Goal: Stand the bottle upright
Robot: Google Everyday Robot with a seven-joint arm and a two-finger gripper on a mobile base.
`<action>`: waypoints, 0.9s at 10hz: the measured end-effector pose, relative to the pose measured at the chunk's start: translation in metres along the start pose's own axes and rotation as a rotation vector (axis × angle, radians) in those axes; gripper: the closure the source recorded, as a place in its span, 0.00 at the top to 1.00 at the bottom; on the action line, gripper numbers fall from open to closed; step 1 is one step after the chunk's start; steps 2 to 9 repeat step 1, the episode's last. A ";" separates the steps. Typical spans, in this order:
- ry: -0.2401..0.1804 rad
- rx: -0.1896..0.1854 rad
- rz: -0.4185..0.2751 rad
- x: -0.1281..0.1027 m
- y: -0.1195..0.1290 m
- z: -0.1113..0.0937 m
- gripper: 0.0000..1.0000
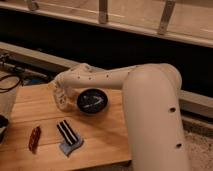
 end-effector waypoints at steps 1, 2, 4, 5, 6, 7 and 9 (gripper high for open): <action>-0.013 -0.031 -0.002 -0.002 0.002 0.000 0.62; -0.013 -0.031 -0.002 -0.002 0.002 0.000 0.62; -0.013 -0.031 -0.002 -0.002 0.002 0.000 0.62; -0.013 -0.031 -0.002 -0.002 0.002 0.000 0.62; -0.013 -0.031 -0.002 -0.002 0.002 0.000 0.62; -0.013 -0.031 -0.002 -0.002 0.002 0.000 0.62; -0.013 -0.031 -0.002 -0.002 0.002 0.000 0.62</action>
